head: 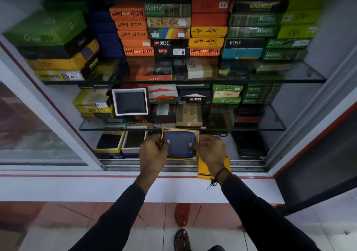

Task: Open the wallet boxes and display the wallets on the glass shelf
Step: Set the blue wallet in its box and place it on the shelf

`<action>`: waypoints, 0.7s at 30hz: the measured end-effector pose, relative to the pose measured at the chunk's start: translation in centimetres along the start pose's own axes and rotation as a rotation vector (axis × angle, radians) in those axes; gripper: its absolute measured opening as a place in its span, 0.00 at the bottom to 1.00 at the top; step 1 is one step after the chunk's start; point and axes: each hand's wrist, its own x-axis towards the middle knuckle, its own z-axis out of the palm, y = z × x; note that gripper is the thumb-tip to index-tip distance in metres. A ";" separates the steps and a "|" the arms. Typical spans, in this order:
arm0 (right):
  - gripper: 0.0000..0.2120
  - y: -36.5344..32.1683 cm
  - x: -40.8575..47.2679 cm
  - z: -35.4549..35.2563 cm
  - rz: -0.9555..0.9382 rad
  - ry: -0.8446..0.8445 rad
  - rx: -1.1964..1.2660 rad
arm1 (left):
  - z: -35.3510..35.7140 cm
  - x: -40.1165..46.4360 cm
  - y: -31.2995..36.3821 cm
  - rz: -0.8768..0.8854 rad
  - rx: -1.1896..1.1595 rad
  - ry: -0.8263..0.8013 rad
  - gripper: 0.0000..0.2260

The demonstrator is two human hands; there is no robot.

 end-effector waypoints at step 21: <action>0.21 -9.0 12.5 -0.4 0.036 0.082 0.068 | 2.8 13.0 7.7 0.010 0.096 -0.007 0.13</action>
